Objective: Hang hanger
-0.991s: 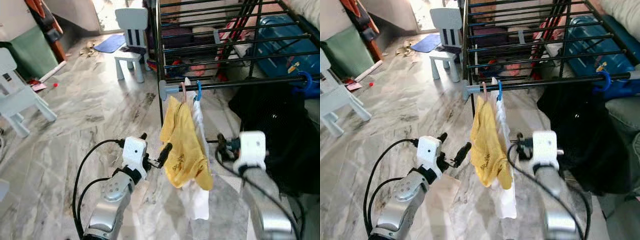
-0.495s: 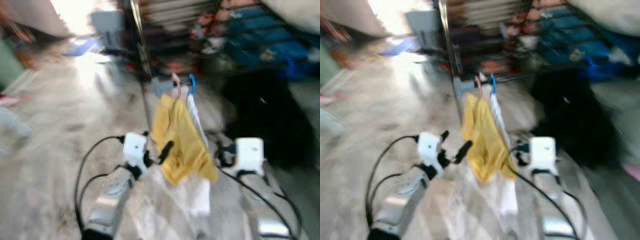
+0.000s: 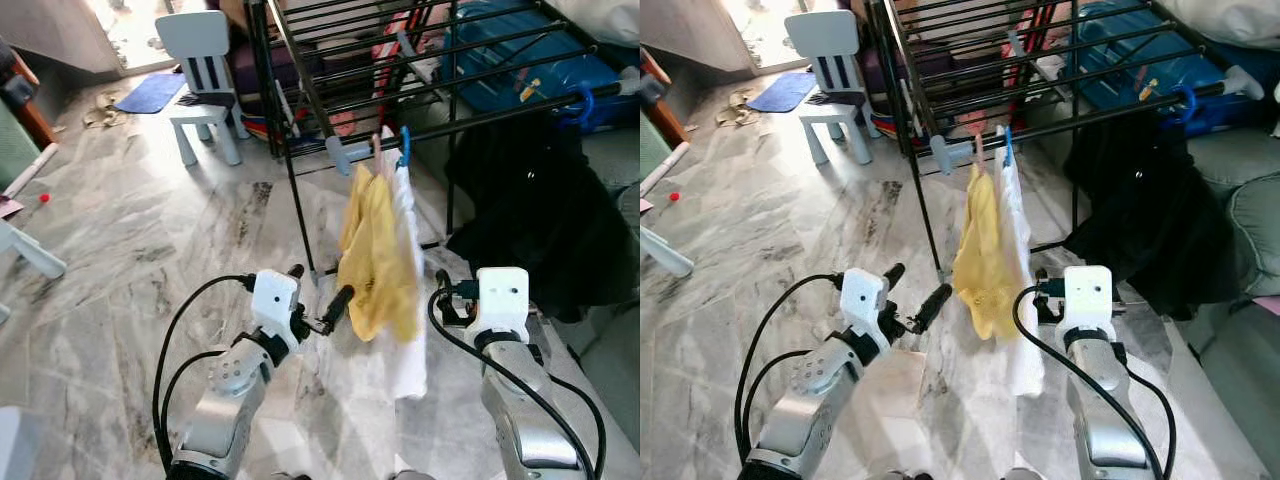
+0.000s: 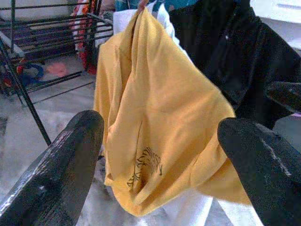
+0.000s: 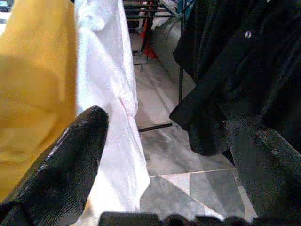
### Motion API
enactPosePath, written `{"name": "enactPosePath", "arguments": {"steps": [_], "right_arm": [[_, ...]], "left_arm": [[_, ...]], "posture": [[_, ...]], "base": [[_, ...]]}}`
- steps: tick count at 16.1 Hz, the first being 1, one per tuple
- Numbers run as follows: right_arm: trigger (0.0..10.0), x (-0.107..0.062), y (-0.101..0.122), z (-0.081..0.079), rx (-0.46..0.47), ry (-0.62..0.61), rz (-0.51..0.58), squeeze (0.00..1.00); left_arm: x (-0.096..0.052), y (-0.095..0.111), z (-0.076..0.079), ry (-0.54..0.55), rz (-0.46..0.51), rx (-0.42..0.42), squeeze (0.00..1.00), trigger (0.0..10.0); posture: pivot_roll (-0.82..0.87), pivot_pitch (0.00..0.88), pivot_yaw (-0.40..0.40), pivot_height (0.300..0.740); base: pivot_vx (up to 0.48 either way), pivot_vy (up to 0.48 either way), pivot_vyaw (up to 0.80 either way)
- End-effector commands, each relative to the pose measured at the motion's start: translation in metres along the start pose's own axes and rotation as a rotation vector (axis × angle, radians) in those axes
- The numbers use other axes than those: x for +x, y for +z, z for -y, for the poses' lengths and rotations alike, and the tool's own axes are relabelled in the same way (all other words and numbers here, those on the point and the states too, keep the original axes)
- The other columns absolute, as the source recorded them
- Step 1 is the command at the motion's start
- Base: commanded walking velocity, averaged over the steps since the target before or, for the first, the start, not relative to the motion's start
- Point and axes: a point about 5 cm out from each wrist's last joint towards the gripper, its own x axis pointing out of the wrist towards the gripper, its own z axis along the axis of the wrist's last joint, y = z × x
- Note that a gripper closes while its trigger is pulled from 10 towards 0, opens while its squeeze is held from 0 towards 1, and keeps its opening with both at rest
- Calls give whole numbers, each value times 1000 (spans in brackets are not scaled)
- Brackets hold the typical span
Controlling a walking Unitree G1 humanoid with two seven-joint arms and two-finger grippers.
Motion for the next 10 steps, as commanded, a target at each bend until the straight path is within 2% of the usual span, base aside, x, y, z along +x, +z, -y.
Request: {"name": "enactPosePath", "arguments": {"steps": [1, 3, 5, 6, 7, 8, 10], "right_arm": [[10000, 0, 2, -2, -2, -6, 11, 0], [10000, 0, 2, -2, -11, 9, 8, 0], [10000, 1, 3, -5, -31, 51, 2, 0], [10000, 3, 0, -9, -56, 91, -15, 0], [10000, 8, 1, -19, -96, 161, -32, 0], [10000, 12, 5, -25, -101, 206, -19, 0], [10000, 22, 3, -37, -78, 216, -12, 0]], "left_arm": [[-3, -1, -3, 6, -1, 0, 0, 10000], [-4, -1, -4, 18, -2, 4, 0, 10000], [-1, 0, -13, 113, 3, 29, 0, 10000], [1, 3, -18, 151, 19, 30, 0, 10000], [2, 12, -23, 165, 66, 50, 0, 10000], [4, 19, -25, 188, 92, 62, 0, 10000], [-4, 19, -38, 265, 94, 60, 0, 10000]], "posture": [[-176, 94, 111, 740], [-172, 91, 105, 740], [-155, 70, 39, 740], [-137, 58, -14, 740], [-104, 54, -50, 740], [-65, 50, -80, 740], [-37, 25, -36, 740]], "base": [[349, 0, 0], [339, 0, 0], [0, 0, 0], [0, 0, 0], [0, 0, 0], [0, 0, 0], [0, 0, 0]]}}
